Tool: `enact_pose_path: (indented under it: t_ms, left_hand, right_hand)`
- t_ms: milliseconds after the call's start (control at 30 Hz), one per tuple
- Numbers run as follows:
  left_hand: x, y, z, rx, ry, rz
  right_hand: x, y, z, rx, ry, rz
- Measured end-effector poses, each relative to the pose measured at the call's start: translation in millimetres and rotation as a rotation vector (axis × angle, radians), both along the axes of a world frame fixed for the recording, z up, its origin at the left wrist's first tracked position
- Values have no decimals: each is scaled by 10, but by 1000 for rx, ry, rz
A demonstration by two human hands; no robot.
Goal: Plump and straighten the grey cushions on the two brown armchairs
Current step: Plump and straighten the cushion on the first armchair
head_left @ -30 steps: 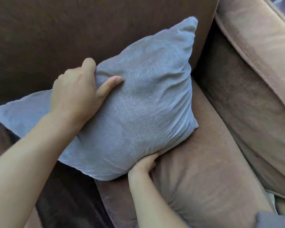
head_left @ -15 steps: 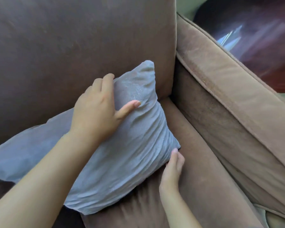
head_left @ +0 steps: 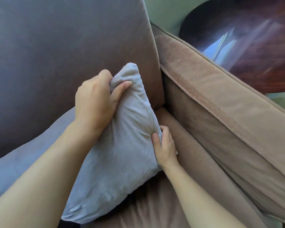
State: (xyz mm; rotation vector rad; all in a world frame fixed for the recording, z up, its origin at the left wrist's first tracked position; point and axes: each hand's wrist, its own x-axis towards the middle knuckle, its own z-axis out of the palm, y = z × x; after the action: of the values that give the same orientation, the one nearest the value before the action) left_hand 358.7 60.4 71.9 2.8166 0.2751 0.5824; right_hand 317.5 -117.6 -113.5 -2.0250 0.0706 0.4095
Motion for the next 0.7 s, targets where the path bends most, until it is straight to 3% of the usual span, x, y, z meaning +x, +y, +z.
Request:
enact_pose_path:
  t_ms: [133, 267, 367, 500, 633, 700]
  left_hand:
    - [8, 6, -139, -1, 201, 50]
    - [-171, -5, -152, -47, 148, -71]
    - [-521, 258, -128, -118, 149, -82]
    - [-1446, 797, -173, -97, 318, 7]
    - [-2313, 1342, 12, 22, 351, 159]
    - [-2623, 1538, 62, 16, 381, 242]
  right_hand:
    - [29, -50, -54, -26, 22, 41]
    - [122, -179, 16, 33, 22, 93]
    - [330, -122, 412, 129, -132, 106]
    - [519, 185, 1053, 171, -359, 157]
    - [447, 577, 1597, -38, -753, 258]
    - [312, 847, 1791, -115, -874, 456]
